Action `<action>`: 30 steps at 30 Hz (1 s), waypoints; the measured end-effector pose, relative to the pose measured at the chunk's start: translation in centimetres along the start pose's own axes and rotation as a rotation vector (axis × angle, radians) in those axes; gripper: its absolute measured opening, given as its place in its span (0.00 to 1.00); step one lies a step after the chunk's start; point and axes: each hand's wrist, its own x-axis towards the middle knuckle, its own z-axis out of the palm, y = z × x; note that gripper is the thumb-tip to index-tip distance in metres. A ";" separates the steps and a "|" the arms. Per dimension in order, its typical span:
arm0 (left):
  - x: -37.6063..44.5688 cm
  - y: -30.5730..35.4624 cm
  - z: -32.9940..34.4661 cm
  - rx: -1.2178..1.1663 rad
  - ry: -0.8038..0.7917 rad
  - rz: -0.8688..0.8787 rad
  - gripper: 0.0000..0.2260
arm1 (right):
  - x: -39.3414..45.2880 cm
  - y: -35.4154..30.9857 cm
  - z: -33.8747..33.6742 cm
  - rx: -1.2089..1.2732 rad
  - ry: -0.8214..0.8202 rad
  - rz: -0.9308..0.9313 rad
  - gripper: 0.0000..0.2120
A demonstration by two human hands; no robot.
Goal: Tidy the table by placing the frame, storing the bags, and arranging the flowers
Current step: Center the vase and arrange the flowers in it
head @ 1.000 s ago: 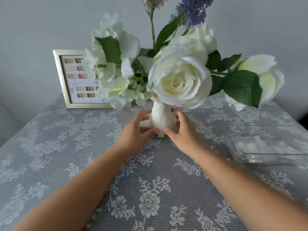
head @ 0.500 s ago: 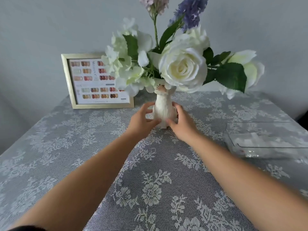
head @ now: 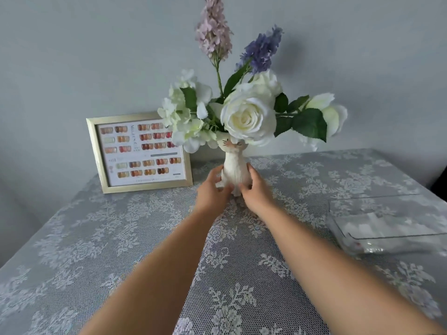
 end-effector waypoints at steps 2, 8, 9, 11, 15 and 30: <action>0.5 -0.3 0.4 0.004 0.014 -0.007 0.26 | 0.9 0.0 -0.1 -0.017 -0.021 0.013 0.30; 1.8 -0.7 1.0 -0.016 0.025 -0.036 0.23 | 2.3 0.2 -0.5 -0.069 -0.042 0.018 0.31; 2.0 -0.8 1.2 -0.025 0.026 -0.031 0.23 | 2.4 0.4 -0.5 -0.069 -0.041 0.018 0.31; 2.3 -1.0 1.5 -0.035 0.024 -0.020 0.23 | 2.6 0.9 -0.3 -0.069 -0.025 0.004 0.31; 2.7 -1.8 1.8 -0.050 0.007 -0.008 0.24 | 2.7 1.6 0.3 -0.064 0.020 -0.064 0.30; 1.9 -1.8 1.5 0.108 -0.026 0.087 0.31 | 2.0 1.7 0.4 -0.077 0.150 -0.136 0.29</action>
